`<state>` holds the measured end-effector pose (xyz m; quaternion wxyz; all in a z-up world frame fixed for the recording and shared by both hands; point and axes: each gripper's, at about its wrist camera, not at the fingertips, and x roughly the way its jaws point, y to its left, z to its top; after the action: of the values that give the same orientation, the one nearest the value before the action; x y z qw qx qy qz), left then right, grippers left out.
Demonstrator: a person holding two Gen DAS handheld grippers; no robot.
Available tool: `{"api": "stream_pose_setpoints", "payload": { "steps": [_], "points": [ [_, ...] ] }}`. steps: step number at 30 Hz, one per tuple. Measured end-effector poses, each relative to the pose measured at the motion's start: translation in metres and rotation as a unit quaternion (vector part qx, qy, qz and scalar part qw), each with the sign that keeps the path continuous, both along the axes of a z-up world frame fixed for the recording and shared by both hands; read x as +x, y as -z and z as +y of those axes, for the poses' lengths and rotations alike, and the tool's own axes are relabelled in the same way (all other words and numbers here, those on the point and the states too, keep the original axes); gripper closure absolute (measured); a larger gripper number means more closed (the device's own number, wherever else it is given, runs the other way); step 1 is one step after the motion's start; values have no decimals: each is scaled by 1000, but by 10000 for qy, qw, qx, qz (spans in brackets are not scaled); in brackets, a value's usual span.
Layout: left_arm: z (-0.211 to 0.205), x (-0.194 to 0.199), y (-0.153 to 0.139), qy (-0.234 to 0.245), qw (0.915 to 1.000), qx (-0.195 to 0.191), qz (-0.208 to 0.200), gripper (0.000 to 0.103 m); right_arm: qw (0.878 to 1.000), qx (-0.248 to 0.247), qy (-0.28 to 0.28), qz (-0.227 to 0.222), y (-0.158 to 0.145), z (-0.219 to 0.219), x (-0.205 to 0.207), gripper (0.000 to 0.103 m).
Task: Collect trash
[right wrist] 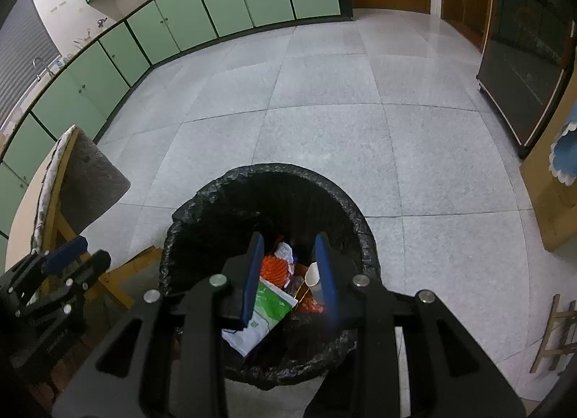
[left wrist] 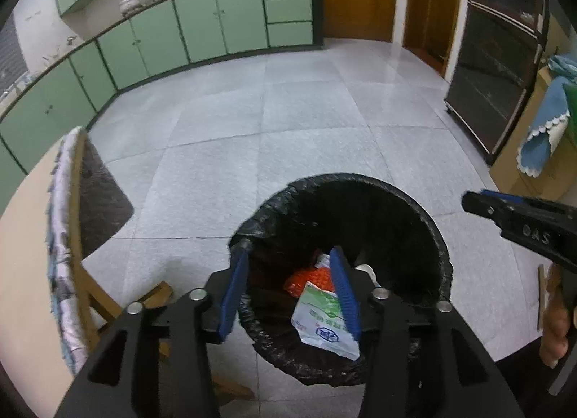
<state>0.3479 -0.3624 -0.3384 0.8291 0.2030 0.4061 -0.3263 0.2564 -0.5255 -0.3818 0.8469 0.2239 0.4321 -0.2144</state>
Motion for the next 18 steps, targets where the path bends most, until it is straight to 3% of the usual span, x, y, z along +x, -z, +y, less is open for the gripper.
{"api": "stream_pose_setpoints", "payload": {
  "steps": [5, 8, 12, 14, 18],
  "points": [
    [10, -4, -13, -70, 9999, -51, -112, 51, 9998, -188, -101, -53, -18, 16, -9, 69],
    [22, -13, -28, -168, 9995, -165, -190, 50, 9994, -257, -79, -197, -38, 25, -20, 62],
    [46, -28, -52, -461, 9975, -403, -355, 40, 9976, -522, -133, -428, -71, 48, -38, 53],
    [61, -39, -69, -586, 9961, -513, -421, 38, 9962, -682, -170, -505, -88, 62, -48, 44],
    [95, -63, -104, -886, 9913, -785, -579, 24, 9929, -976, -208, -654, -120, 90, -69, 24]
  ]
}}
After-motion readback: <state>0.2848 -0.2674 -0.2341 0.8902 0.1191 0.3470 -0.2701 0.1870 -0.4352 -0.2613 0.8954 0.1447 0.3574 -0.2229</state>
